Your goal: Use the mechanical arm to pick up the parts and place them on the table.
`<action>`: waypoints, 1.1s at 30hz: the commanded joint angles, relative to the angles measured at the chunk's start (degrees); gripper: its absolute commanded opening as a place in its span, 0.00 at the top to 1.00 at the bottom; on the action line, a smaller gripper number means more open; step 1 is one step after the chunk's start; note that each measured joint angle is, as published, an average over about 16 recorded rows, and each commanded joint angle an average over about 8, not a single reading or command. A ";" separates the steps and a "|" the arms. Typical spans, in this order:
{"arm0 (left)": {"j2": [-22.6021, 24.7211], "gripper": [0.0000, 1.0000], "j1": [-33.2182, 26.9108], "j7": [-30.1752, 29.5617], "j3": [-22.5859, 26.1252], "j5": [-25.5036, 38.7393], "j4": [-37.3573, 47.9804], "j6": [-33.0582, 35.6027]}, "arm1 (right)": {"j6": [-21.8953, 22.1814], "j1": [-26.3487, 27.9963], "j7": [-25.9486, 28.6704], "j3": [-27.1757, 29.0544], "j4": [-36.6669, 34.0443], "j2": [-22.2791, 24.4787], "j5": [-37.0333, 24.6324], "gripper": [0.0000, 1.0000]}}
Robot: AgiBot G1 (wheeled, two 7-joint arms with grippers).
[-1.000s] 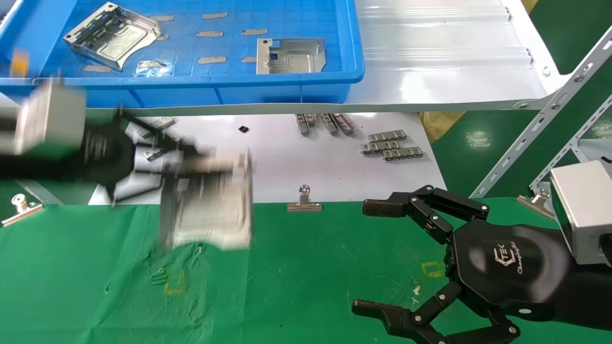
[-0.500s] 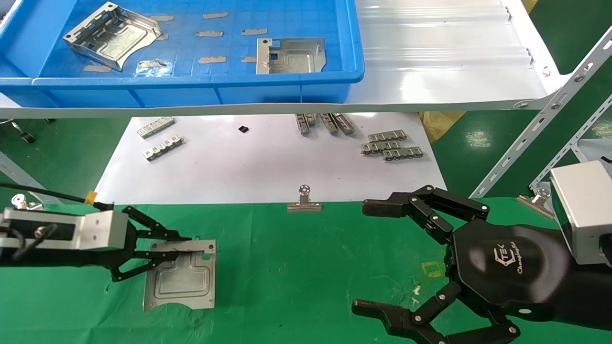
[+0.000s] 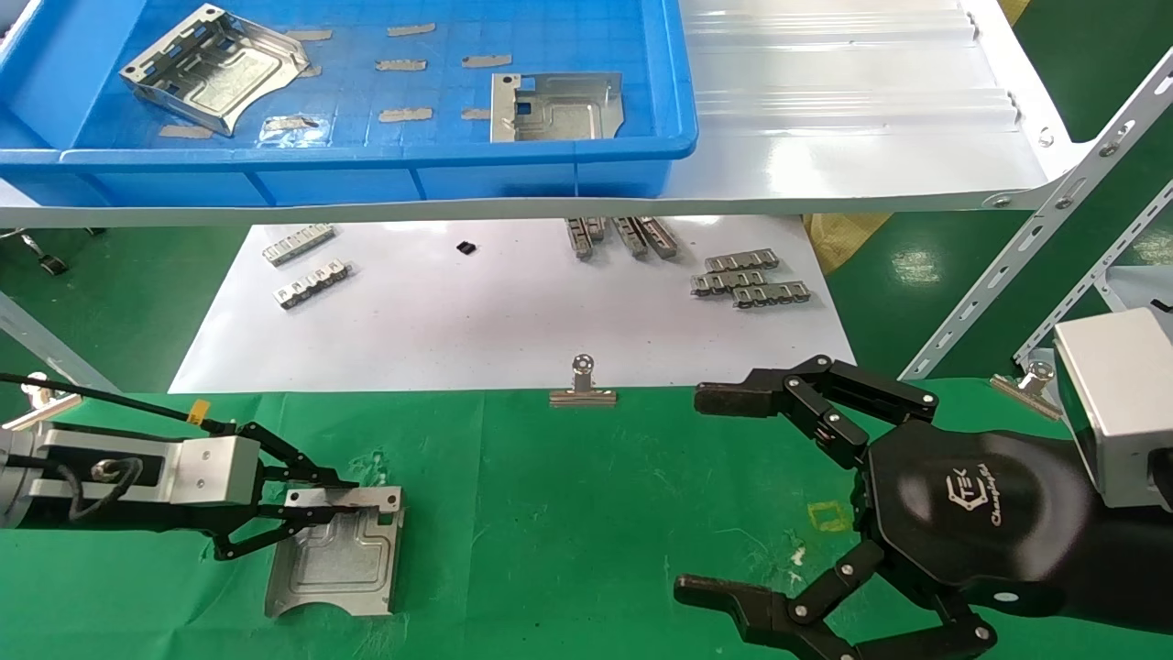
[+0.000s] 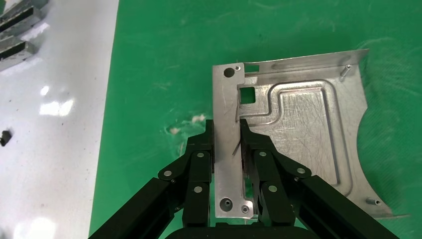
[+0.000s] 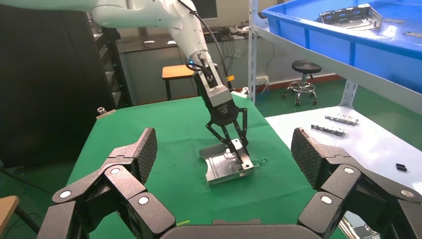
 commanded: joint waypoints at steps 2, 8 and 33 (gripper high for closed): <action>0.59 0.00 -0.37 1.45 0.15 0.33 1.58 -0.26 | 0.00 0.00 0.00 0.00 0.00 0.00 0.00 0.00; 0.94 0.00 -1.33 2.94 -0.51 -0.64 3.88 0.88 | 0.00 0.00 0.00 0.00 0.00 0.00 0.00 0.00; -0.21 0.00 -0.56 -4.12 -4.34 -6.25 6.16 3.93 | 0.01 -0.01 -0.01 -0.01 -0.01 0.01 0.02 0.00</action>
